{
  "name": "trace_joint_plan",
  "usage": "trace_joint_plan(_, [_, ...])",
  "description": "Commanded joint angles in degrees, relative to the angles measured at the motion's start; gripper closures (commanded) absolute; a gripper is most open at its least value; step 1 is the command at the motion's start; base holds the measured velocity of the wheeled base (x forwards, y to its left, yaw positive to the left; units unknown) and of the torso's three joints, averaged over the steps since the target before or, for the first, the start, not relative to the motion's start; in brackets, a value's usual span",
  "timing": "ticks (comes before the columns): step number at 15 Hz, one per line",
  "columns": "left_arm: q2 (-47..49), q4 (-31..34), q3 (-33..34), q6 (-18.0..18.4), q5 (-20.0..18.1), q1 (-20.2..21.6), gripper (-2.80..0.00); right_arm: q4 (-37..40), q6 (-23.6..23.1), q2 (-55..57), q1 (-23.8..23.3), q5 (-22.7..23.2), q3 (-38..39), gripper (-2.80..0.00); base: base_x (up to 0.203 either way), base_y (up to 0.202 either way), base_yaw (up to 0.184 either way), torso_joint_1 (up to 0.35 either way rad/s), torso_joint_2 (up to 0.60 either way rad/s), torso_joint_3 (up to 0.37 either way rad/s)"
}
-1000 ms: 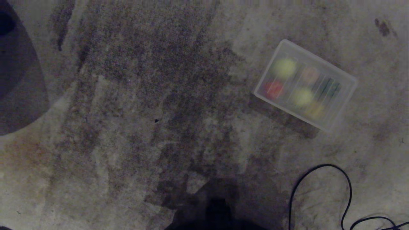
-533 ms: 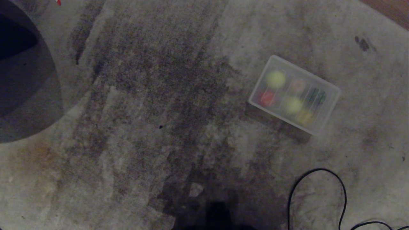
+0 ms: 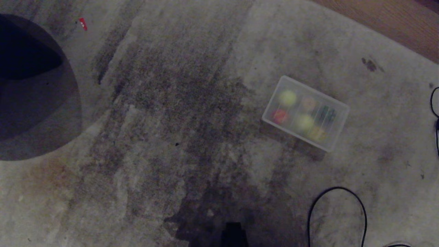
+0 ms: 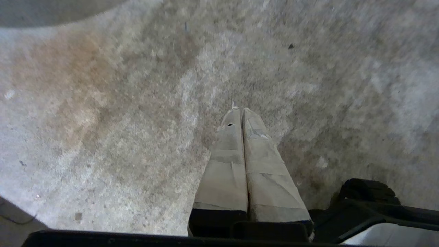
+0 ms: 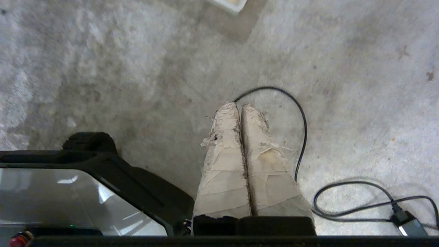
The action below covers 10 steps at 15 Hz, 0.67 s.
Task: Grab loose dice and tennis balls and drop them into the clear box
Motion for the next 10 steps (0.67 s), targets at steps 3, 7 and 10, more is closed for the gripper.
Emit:
trace_joint_plan(3, [0.06,-0.11,0.09,-0.08,0.05,-0.02,0.00,0.07,-0.04,0.16,0.02,-0.06,-0.01,0.00,0.000,0.000,0.000,-0.001,0.00,0.203])
trace_joint_plan(7, [0.06,-0.11,0.09,-0.08,0.05,-0.02,0.00,0.07,-0.04,0.16,0.02,-0.04,-0.01,0.00,0.000,0.000,0.000,0.002,0.00,0.201])
trace_joint_plan(10, [0.06,-0.11,0.09,0.01,0.02,-0.02,0.00,0.07,-0.04,0.16,0.02,-0.06,-0.01,0.00,0.000,0.000,0.000,0.005,0.00,0.207])
